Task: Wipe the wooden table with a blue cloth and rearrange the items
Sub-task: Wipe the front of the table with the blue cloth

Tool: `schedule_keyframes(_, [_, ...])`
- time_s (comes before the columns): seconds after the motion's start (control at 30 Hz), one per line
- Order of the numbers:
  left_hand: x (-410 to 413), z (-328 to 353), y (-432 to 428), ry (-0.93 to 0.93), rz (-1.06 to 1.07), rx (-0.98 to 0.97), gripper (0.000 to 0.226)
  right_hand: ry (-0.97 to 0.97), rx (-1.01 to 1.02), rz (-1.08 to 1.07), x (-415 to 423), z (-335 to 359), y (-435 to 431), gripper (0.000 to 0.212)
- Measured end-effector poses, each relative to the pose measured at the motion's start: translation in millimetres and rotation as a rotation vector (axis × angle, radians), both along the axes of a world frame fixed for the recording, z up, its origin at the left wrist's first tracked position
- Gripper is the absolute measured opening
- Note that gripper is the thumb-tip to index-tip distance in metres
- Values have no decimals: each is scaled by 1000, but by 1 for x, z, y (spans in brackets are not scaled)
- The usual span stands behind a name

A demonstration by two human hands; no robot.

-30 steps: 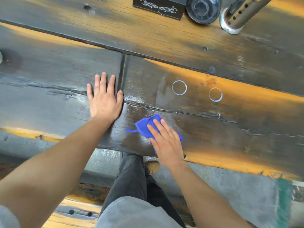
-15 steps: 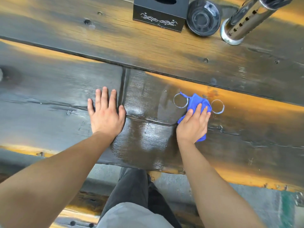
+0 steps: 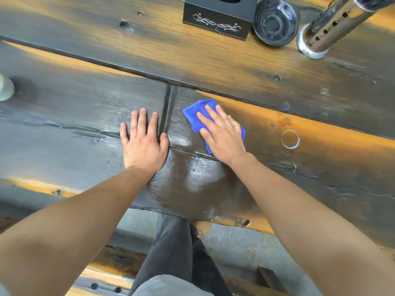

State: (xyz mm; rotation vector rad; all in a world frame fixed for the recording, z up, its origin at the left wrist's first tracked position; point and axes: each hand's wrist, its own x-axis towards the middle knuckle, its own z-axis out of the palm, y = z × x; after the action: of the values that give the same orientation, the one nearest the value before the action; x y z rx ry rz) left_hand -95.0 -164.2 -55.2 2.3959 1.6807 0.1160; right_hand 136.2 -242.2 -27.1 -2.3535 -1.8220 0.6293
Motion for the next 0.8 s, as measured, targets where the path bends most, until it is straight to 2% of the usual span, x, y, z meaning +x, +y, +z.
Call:
schedule_keyframes(0.2, [-1, 0, 1, -10, 4, 9, 64, -63, 42, 171, -45, -2, -72, 49])
schedule_keyframes(0.37, [-2, 2, -1, -27, 21, -14, 63, -105, 64, 167, -69, -8, -131, 50])
schedule_keyframes(0.43, [3, 7, -7, -91, 63, -41, 62, -118, 71, 153, -68, -8, -147, 51])
schedule_keyframes(0.53, [32, 15, -34, -229, 76, -90, 58, -135, 67, 102, -56, -9, -164, 51])
schedule_keyframes(0.63, [66, 18, -69, -277, 43, -118, 57, -139, 68, -40, -36, -8, -165, 51])
schedule_keyframes(0.7, [85, 16, -84, -261, 87, -123, 61, -146, 75, -166, -20, -8, -154, 51])
schedule_keyframes(0.8, [100, 8, -94, -134, 143, -89, 68, -137, 56, -263, 5, -10, -129, 52])
